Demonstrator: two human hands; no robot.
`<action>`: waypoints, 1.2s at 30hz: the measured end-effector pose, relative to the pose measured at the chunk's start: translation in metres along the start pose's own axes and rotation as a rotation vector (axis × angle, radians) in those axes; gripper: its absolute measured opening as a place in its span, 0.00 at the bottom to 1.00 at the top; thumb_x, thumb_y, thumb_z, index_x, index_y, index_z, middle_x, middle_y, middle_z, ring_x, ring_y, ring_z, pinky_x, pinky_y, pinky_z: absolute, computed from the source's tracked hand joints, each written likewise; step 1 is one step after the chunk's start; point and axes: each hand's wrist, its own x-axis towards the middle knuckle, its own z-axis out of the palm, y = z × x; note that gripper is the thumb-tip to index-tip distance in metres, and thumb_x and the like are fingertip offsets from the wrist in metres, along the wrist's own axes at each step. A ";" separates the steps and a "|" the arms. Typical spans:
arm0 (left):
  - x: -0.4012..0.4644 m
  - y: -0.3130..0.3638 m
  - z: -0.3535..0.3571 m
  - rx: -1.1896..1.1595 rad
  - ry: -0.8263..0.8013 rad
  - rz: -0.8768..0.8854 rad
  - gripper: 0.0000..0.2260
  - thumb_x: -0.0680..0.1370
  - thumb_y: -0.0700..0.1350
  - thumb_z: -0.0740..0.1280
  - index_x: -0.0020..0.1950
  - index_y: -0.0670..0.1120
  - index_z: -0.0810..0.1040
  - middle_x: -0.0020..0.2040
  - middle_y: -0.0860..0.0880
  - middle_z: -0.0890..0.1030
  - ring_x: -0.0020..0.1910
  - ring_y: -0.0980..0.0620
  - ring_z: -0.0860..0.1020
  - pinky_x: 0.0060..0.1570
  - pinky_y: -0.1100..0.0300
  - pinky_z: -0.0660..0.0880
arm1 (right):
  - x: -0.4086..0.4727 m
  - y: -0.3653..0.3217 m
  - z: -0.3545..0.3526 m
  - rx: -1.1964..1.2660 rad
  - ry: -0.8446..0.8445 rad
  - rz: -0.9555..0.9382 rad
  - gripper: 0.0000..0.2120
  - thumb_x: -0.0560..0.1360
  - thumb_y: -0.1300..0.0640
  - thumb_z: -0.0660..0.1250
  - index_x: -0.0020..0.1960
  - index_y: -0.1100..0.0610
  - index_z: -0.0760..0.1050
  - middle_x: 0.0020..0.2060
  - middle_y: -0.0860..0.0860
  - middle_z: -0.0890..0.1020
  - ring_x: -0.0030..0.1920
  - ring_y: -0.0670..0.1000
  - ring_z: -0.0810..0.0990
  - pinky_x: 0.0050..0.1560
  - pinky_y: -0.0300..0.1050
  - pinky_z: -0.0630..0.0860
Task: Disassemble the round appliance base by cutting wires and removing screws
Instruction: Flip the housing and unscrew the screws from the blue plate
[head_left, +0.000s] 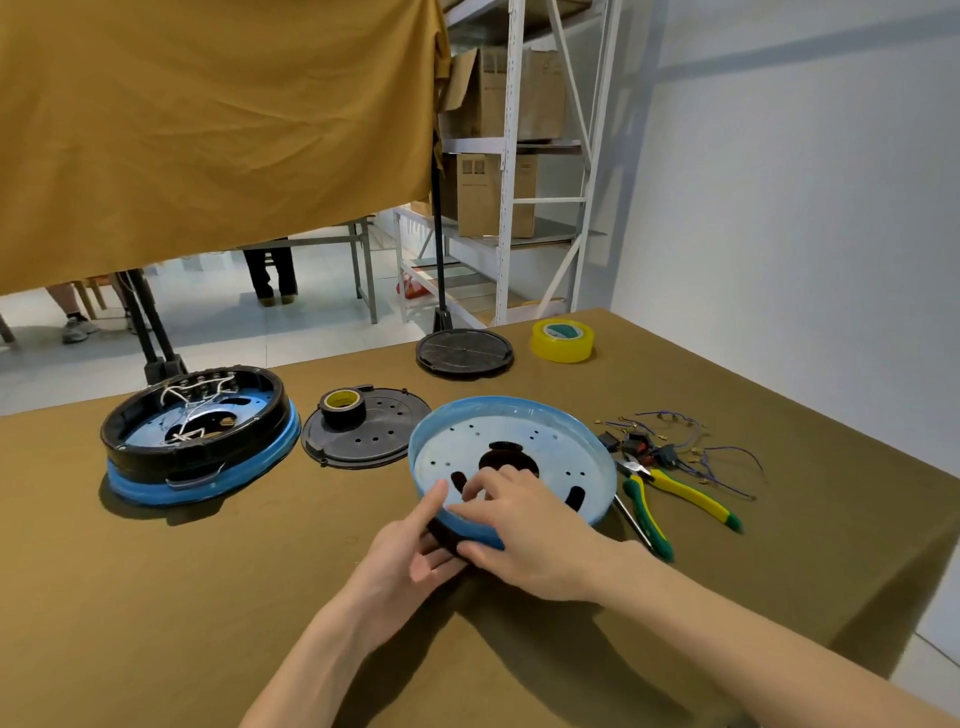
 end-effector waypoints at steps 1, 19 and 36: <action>0.001 -0.001 -0.001 0.042 0.021 0.001 0.24 0.70 0.62 0.75 0.58 0.50 0.77 0.47 0.50 0.89 0.51 0.51 0.87 0.49 0.55 0.84 | -0.001 0.000 -0.001 0.005 -0.008 -0.016 0.20 0.82 0.42 0.62 0.72 0.47 0.75 0.62 0.47 0.73 0.57 0.47 0.66 0.60 0.45 0.66; 0.011 0.001 -0.011 0.349 0.258 0.042 0.30 0.63 0.66 0.75 0.52 0.45 0.76 0.50 0.41 0.85 0.45 0.44 0.88 0.41 0.53 0.85 | -0.021 0.149 0.005 -0.008 -0.046 0.775 0.06 0.80 0.60 0.63 0.52 0.59 0.79 0.42 0.53 0.82 0.41 0.56 0.82 0.44 0.56 0.83; 0.011 -0.002 -0.011 0.457 0.241 0.111 0.39 0.64 0.72 0.68 0.62 0.43 0.75 0.46 0.41 0.87 0.44 0.45 0.88 0.39 0.56 0.85 | 0.039 0.044 -0.077 1.474 0.408 0.575 0.08 0.84 0.61 0.60 0.59 0.65 0.72 0.41 0.57 0.80 0.33 0.52 0.80 0.38 0.46 0.79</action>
